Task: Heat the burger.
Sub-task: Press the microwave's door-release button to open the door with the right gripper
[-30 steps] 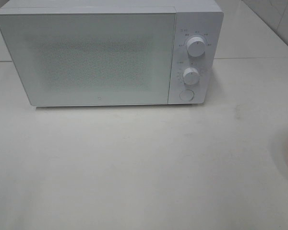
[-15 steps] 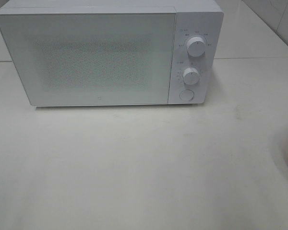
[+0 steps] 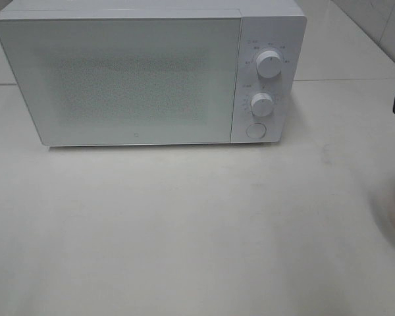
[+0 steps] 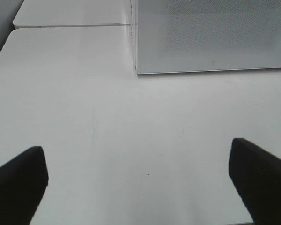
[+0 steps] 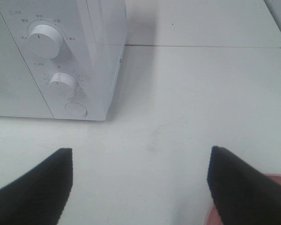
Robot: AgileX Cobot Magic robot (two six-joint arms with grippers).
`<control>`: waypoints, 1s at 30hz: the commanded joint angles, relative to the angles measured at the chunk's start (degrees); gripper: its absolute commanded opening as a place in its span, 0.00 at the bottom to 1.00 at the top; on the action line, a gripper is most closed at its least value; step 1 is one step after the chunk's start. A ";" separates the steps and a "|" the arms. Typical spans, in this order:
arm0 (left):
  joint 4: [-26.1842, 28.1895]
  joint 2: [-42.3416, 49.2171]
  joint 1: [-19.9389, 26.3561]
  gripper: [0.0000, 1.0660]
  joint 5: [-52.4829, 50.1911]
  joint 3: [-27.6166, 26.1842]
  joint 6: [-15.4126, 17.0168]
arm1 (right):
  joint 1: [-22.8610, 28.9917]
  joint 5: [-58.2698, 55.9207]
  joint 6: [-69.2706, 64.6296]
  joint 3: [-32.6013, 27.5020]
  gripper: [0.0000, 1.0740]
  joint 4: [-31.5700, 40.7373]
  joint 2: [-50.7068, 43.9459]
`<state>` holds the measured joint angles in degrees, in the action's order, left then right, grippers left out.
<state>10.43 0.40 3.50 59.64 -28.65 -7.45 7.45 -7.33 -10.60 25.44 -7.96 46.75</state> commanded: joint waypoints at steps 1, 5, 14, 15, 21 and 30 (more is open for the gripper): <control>0.23 0.06 -0.11 0.94 -0.11 0.17 0.40 | -0.11 3.61 -0.34 -0.17 0.71 -0.34 2.46; 0.23 0.06 -0.11 0.94 -0.11 0.17 0.40 | -0.11 7.68 -0.34 -0.17 0.71 -0.34 6.99; 0.23 0.06 -0.11 0.94 -0.11 0.17 0.40 | -0.11 21.37 -0.34 -0.17 0.71 -0.34 17.70; 0.23 0.06 -0.11 0.94 -0.11 0.17 0.40 | -0.11 21.37 -0.34 -0.17 0.71 -0.34 17.70; 0.23 0.06 -0.11 0.94 -0.11 0.17 0.40 | 0.06 25.38 -0.34 -0.17 0.71 0.06 23.55; 0.23 0.06 -0.11 0.94 -0.11 0.17 0.40 | 1.95 33.92 1.15 -2.41 0.71 7.96 27.90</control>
<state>10.43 0.40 3.50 59.64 -28.65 -7.39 8.02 22.12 -10.54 24.24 -2.81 74.31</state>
